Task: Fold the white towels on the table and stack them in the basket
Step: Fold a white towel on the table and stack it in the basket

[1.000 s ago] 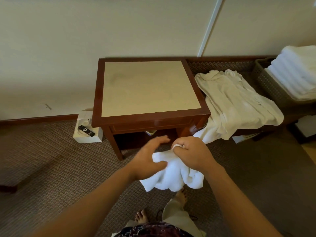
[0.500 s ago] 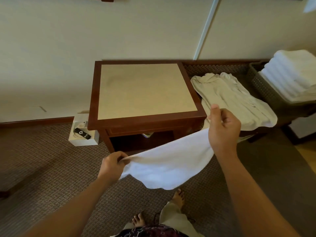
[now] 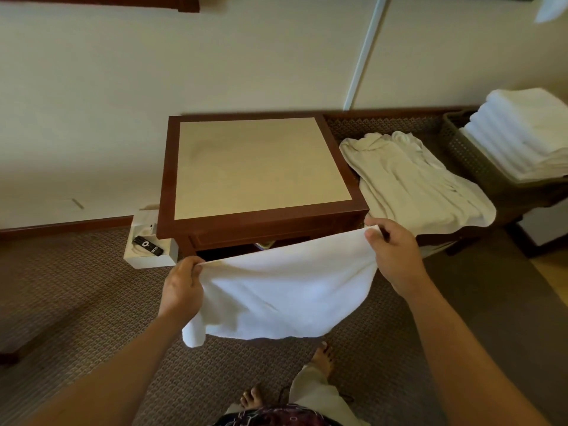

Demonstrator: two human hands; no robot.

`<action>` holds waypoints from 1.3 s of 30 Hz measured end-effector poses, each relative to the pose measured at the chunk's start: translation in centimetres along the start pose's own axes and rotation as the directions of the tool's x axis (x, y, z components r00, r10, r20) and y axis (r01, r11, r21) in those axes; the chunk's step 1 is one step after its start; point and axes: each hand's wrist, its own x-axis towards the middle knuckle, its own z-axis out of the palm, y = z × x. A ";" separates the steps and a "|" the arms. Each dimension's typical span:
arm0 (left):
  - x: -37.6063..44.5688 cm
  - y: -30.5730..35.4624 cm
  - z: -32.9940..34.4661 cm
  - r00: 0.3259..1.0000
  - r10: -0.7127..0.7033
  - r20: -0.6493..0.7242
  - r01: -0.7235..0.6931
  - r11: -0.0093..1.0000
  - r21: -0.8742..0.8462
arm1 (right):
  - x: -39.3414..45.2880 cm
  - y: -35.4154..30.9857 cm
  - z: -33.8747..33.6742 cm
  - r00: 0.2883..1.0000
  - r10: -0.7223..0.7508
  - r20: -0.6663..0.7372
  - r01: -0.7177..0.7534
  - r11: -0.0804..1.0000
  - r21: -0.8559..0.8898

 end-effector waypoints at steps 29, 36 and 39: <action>4.4 2.9 -4.8 0.923 0.339 -0.180 -0.280 0.916 0.287 | -3.0 7.9 4.1 0.980 0.131 -0.147 -0.092 0.965 0.246; 5.7 3.3 -3.6 0.873 0.468 -0.135 -0.384 0.832 0.401 | -0.6 7.0 5.2 0.914 0.222 -0.339 -0.104 0.937 0.334; 7.2 3.8 -2.8 0.856 0.499 -0.134 -0.405 0.810 0.424 | 1.7 6.3 5.2 0.871 0.247 -0.424 -0.101 0.936 0.337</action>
